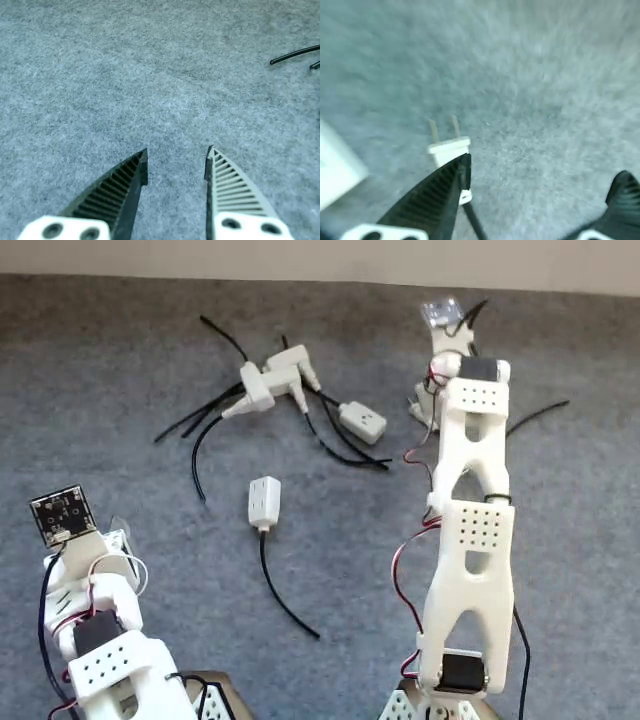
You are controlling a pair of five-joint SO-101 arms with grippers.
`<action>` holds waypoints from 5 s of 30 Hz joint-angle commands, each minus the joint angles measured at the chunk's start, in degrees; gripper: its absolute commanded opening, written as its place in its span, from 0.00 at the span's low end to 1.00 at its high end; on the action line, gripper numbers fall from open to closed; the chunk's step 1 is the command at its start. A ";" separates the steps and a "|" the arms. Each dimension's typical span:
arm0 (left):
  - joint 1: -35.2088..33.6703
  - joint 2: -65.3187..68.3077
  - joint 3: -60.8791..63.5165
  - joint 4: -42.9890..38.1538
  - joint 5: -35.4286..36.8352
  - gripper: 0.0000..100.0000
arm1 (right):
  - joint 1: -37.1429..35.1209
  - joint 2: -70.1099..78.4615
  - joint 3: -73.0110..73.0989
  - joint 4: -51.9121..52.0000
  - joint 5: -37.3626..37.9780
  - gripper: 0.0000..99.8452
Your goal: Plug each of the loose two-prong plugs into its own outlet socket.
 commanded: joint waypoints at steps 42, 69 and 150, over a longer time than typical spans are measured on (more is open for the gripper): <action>1.19 -0.75 -0.84 -0.79 0.00 0.20 | -2.51 2.42 0.40 -8.57 -0.44 0.01; 1.19 -0.75 -0.84 -0.70 0.00 0.20 | 2.24 -32.31 -5.67 20.62 -1.23 0.01; 0.92 -0.75 -0.84 -0.70 -0.09 0.20 | 20.09 -117.41 168.04 -39.69 18.81 0.28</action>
